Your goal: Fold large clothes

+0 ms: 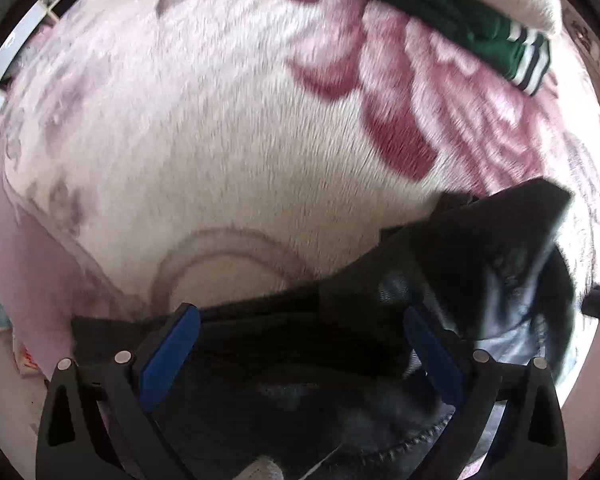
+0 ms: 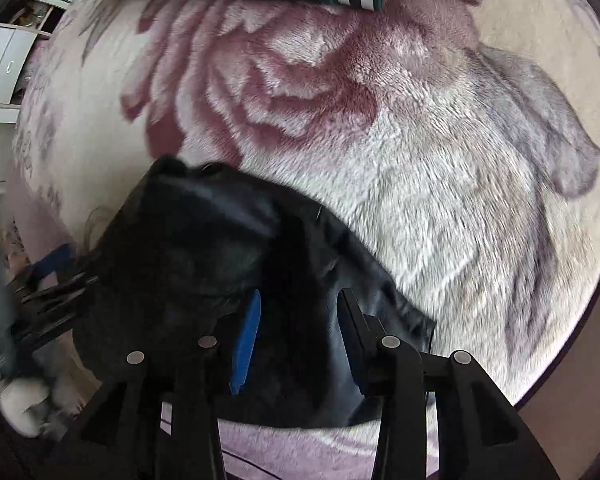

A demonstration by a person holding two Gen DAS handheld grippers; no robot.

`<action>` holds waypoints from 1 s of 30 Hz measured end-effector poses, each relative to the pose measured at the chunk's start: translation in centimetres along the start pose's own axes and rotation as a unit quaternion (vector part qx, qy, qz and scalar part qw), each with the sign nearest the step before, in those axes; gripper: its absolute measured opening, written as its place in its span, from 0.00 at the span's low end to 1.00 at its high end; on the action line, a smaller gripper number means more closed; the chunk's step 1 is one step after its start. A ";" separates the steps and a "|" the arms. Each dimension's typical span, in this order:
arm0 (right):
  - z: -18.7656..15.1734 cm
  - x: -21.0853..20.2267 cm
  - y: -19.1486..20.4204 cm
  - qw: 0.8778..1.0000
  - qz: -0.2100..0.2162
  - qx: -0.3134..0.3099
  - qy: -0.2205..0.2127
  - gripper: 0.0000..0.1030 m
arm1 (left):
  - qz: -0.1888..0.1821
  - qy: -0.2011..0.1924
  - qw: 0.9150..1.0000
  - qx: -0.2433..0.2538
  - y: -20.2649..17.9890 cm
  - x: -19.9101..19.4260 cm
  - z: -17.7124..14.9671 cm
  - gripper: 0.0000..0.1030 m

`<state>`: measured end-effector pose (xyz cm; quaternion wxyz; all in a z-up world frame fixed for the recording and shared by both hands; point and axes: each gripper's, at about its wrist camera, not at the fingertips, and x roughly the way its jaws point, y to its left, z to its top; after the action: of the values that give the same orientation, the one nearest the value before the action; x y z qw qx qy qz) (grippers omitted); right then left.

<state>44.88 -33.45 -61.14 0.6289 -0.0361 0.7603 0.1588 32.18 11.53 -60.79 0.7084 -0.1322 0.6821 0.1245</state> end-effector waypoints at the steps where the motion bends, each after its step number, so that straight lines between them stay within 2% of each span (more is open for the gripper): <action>1: -0.9 -0.3 -0.2 1.000 0.001 0.015 -0.004 0.41 | -0.010 0.004 1.000 -0.010 0.6 0.7 0.1 1.00; 3: -2.6 -0.3 -1.6 0.998 0.014 0.055 -0.012 0.41 | -0.021 0.013 0.999 -0.019 1.4 1.3 0.6 1.00; 4: -3.7 -0.4 -3.0 0.996 0.022 0.080 -0.017 0.44 | -0.022 0.013 0.999 -0.019 1.6 1.5 0.8 1.00; 5: -4.8 0.0 -4.4 0.993 0.036 0.111 -0.020 0.58 | -0.018 0.012 1.000 -0.014 1.8 1.4 0.9 1.00; 7: -7.3 0.9 -7.7 0.982 0.067 0.174 -0.036 0.72 | -0.010 0.005 1.000 -0.003 2.0 1.3 1.1 1.00; 9: -9.7 2.1 -10.4 0.965 0.108 0.235 -0.049 0.73 | -0.007 0.003 1.000 0.002 2.1 1.4 1.0 1.00; 11: -13.1 4.3 -13.1 0.935 0.174 0.305 -0.047 0.74 | -0.007 0.000 1.000 0.004 2.3 1.3 0.8 1.00; 12: -14.1 5.2 -13.7 0.927 0.195 0.316 -0.046 0.76 | -0.006 -0.001 1.000 0.004 2.4 1.2 0.8 1.00; 15: -16.5 8.4 -14.6 0.911 0.241 0.331 -0.042 0.78 | -0.004 0.000 1.000 0.003 2.4 1.5 0.7 1.00; 17: -17.1 10.8 -14.7 0.887 0.304 0.343 -0.048 0.80 | 0.000 0.000 1.000 0.002 1.5 0.9 0.7 1.00; 18: -17.1 11.8 -14.4 0.876 0.332 0.345 -0.061 0.83 | 0.003 -0.002 1.000 0.002 1.4 0.0 0.4 1.00; 20: -16.8 12.4 -14.3 0.865 0.361 0.339 -0.083 0.92 | 0.004 -0.010 1.000 0.000 1.1 -2.8 -0.5 1.00; 24: -16.3 13.3 -14.3 0.831 0.426 0.333 -0.129 0.92 | -0.007 -0.016 1.000 0.000 1.0 -5.5 -2.8 1.00; 27: -16.1 13.4 -13.7 0.823 0.445 0.325 -0.139 0.92 | 0.007 0.007 1.000 0.011 0.2 -3.7 -4.1 1.00; 30: -15.8 13.6 -12.8 0.800 0.498 0.307 -0.134 0.92 | 0.023 0.034 0.999 0.024 -0.4 -0.6 -4.8 1.00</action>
<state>30.43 -48.15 -74.28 0.5370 0.5643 0.5902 0.2118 27.77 9.45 -60.32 0.6851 -0.1033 0.7111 0.1194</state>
